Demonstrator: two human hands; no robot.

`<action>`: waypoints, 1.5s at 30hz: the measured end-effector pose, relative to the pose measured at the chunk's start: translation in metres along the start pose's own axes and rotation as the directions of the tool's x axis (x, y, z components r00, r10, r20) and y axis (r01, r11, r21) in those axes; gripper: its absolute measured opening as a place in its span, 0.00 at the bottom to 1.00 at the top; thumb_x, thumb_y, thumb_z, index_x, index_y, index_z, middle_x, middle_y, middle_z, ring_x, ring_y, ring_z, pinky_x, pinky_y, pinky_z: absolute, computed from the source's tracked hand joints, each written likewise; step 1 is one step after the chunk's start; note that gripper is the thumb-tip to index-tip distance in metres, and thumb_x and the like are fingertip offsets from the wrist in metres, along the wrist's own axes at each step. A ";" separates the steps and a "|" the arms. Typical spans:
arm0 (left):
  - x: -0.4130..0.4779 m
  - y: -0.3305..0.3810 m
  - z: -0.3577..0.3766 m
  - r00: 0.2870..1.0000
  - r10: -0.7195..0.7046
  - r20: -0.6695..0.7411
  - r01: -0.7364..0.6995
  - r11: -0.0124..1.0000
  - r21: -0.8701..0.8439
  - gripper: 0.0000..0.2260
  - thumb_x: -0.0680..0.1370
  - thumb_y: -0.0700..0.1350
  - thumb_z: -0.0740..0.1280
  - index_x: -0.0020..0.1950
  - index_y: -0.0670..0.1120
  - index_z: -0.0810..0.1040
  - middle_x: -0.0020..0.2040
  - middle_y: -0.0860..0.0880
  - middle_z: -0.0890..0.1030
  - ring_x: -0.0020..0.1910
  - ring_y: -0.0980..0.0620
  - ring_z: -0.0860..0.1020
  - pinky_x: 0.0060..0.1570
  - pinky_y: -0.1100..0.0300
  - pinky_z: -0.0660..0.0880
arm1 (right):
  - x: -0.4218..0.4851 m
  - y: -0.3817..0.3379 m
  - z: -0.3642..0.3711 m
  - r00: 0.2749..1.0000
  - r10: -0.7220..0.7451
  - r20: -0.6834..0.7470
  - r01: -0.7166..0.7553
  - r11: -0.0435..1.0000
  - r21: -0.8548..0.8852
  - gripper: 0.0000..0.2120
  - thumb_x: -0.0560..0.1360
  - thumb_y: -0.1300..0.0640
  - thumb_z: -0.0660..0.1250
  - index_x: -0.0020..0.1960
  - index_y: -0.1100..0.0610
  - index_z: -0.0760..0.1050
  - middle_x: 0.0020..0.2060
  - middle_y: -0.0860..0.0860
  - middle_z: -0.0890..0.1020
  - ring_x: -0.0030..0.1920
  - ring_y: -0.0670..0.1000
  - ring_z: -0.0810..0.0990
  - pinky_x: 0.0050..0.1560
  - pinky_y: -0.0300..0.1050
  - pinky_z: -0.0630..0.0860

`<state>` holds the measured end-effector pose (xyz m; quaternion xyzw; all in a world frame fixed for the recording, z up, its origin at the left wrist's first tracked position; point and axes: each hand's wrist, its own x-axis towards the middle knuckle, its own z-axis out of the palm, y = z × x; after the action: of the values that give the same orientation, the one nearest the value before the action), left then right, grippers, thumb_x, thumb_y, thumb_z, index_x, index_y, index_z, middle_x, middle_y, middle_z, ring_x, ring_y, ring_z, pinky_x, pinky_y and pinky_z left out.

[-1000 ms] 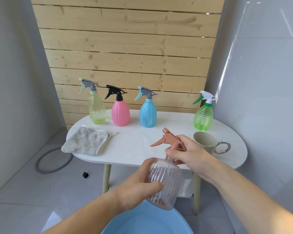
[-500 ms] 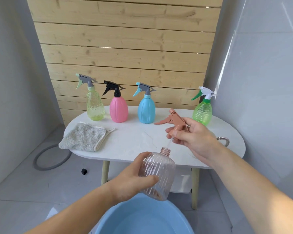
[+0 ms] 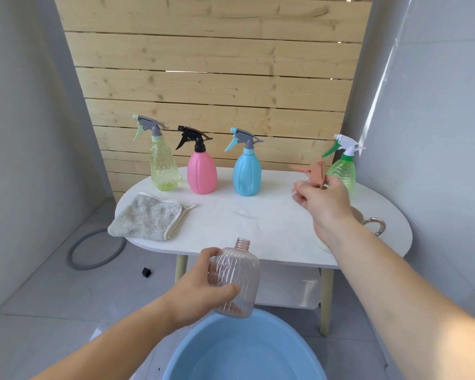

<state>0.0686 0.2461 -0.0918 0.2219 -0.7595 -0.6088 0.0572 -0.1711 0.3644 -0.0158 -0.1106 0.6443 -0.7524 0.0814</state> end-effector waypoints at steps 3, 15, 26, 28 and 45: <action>-0.003 -0.001 0.000 1.000 0.006 0.019 -0.007 0.999 0.037 0.36 0.66 0.52 0.74 0.71 0.55 0.63 0.61 0.47 0.80 0.53 0.55 0.83 0.50 0.63 0.80 | -0.004 0.035 0.018 0.989 0.107 0.104 -0.107 0.994 -0.008 0.12 0.73 0.66 0.71 0.56 0.63 0.79 0.48 0.57 0.83 0.39 0.49 0.79 0.51 0.49 0.83; -0.002 0.003 0.005 0.998 0.052 0.038 -0.057 0.989 0.136 0.34 0.67 0.54 0.73 0.69 0.61 0.60 0.58 0.53 0.78 0.48 0.64 0.80 0.53 0.65 0.77 | -0.003 0.072 0.036 0.946 0.322 0.016 -0.289 0.867 -0.407 0.08 0.74 0.56 0.70 0.38 0.56 0.82 0.40 0.49 0.84 0.25 0.52 0.73 0.28 0.44 0.80; 0.006 0.006 0.013 0.997 0.065 0.046 -0.070 0.990 0.126 0.36 0.63 0.59 0.73 0.68 0.62 0.62 0.59 0.52 0.80 0.55 0.57 0.81 0.61 0.52 0.79 | -0.021 0.033 0.020 0.982 0.155 0.107 0.011 0.521 -0.854 0.19 0.77 0.42 0.60 0.52 0.58 0.66 0.41 0.54 0.81 0.25 0.55 0.82 0.21 0.43 0.77; 0.007 0.009 0.017 0.996 0.070 0.057 -0.076 0.989 0.126 0.35 0.63 0.59 0.73 0.68 0.62 0.62 0.59 0.51 0.80 0.55 0.56 0.81 0.60 0.52 0.79 | -0.024 0.021 0.014 0.985 0.102 0.136 0.065 0.515 -0.855 0.18 0.78 0.42 0.60 0.51 0.58 0.67 0.38 0.54 0.82 0.24 0.55 0.82 0.28 0.48 0.81; 0.014 0.030 0.069 0.982 0.158 0.104 -0.167 0.983 0.077 0.38 0.67 0.53 0.74 0.74 0.60 0.61 0.62 0.51 0.79 0.55 0.59 0.82 0.58 0.61 0.80 | 0.011 -0.008 -0.127 0.994 0.109 0.018 -0.049 0.580 -0.813 0.13 0.78 0.57 0.55 0.44 0.62 0.75 0.44 0.60 0.79 0.46 0.62 0.75 0.44 0.50 0.72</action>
<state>0.0233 0.3074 -0.0838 0.1314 -0.8023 -0.5792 0.0602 -0.2155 0.4833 -0.0256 -0.1312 0.9178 -0.3669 0.0767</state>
